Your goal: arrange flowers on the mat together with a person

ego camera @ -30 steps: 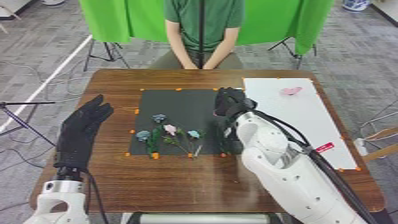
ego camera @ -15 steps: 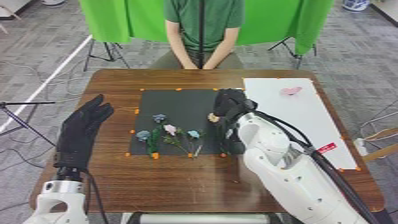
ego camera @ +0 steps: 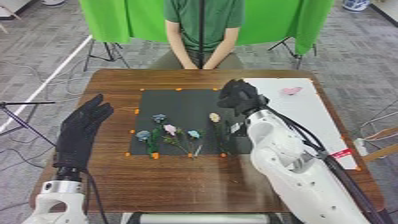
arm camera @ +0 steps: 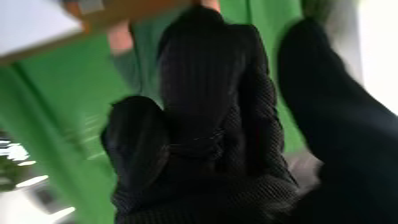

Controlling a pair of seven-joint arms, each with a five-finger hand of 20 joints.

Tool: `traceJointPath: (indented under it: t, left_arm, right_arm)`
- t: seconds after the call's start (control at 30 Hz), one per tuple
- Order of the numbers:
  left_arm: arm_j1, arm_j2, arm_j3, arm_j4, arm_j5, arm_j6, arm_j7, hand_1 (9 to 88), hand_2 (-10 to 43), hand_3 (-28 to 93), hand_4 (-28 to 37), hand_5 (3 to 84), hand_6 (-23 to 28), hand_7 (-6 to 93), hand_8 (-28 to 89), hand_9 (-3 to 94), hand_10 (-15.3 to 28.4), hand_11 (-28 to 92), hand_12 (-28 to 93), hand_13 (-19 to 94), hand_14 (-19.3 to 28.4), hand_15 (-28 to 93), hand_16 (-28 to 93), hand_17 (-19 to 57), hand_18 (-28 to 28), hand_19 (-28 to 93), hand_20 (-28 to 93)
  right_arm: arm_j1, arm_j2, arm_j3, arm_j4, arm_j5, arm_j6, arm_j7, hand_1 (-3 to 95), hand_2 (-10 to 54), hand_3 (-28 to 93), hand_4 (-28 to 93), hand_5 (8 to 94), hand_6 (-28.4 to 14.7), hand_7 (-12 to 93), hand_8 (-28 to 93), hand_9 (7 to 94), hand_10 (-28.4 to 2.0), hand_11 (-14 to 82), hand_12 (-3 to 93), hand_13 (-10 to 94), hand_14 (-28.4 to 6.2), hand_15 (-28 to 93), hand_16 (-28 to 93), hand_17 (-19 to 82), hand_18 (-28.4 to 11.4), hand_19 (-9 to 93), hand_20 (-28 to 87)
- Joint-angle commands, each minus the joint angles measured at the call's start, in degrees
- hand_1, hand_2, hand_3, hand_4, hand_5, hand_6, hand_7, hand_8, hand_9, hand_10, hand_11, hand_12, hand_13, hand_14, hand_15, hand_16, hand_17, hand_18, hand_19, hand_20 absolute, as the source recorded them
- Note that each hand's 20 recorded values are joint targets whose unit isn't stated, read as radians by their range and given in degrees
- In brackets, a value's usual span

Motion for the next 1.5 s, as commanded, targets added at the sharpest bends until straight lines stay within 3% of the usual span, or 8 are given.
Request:
traceJointPath:
  t: [0.03,0.1,0.17,0.27,0.5,0.9,1.5]
  left_arm:
    - [0.8,-0.76,-0.06,0.61,0.09,-0.51,-0.22,24.5,-3.8,66,-22.9,42.1,3.0,12.0,-6,42.4,12.6,13,15,34,15.5,9,3,3.3,10.4,1,15]
    - [0.96,-0.9,0.06,0.68,0.1,-0.44,-0.07,24.5,-3.7,66,-22.9,42.1,3.0,12.0,-6,42.4,12.6,13,15,34,15.5,9,3,3.3,10.4,1,15]
    - [1.14,-1.08,0.22,0.55,0.18,-0.1,0.09,24.5,-3.7,66,-22.9,42.1,3.0,12.0,-6,42.4,12.6,13,15,34,15.5,9,3,3.3,10.3,1,15]
    - [1.67,-1.35,0.09,0.42,0.23,-0.25,0.35,24.4,-3.7,66,-22.8,42.2,3.0,12.1,-6,42.4,12.6,13,15,34,15.5,9,3,3.3,10.3,1,15]
    - [1.92,-1.84,0.57,0.48,0.61,-0.47,0.65,24.3,-3.7,66,-22.8,42.2,3.1,12.2,-6,42.4,12.6,13,15,34,15.4,9,3,3.3,10.3,1,15]
    - [1.52,-1.57,0.86,0.74,0.71,-0.79,0.3,24.3,-3.7,66,-23.0,42.2,3.0,12.0,-6,42.4,12.6,13,15,34,15.5,9,3,3.3,10.2,1,15]
    - [2.52,-2.03,-0.23,0.17,-0.17,-0.33,0.22,24.3,-3.6,66,-22.8,42.1,3.0,12.1,-6,42.4,12.6,13,15,34,15.5,9,3,3.3,10.3,1,15]
  right_arm:
    - [-17.31,-0.53,20.15,-12.11,43.81,9.02,-19.75,29.6,-2.9,70,-17,66.1,-0.2,14,-10,67.9,-15.0,10.1,14.1,67,-12.2,27,23,39,-14.9,62,29]
    - [-23.06,-2.36,24.84,-13.94,53.98,7.45,-23.76,23.0,0.2,71,-17,60.8,-1.6,13,-9,60.6,-16.4,8.0,13.1,52,-14.8,17,21,28,-14.5,41,32]
    - [-28.26,-4.17,27.64,-14.91,60.03,7.08,-28.96,17.0,2.4,72,-17,51.1,-2.1,11,-9,50.1,-16.2,5.9,11.7,37,-15.1,10,19,19,-13.1,20,29]
    - [-34.98,-6.64,29.18,-17.01,65.32,9.27,-33.59,12.7,3.6,73,-17,42.1,-1.4,8,-8,41.2,-15.9,4.0,10.7,28,-13.8,6,17,15,-12.0,9,28]
    - [-44.95,-9.41,30.69,-19.72,69.69,8.86,-38.56,7.7,3.5,77,-18,33.4,0.0,7,-8,34.5,-14.3,2.3,9.3,23,-12.1,4,15,12,-11.4,7,26]
    - [-45.71,-10.51,29.88,-19.48,69.42,10.83,-40.84,6.4,3.4,79,-19,33.1,-0.2,8,-8,35.1,-14.2,2.7,9.2,24,-11.3,4,15,12,-11.0,6,26]
    - [-46.77,-11.07,30.07,-20.15,69.5,9.17,-38.78,6.6,4.2,79,-19,37.0,-1.1,9,-9,38.7,-15.1,3.8,10.0,27,-12.3,7,15,13,-11.9,7,26]
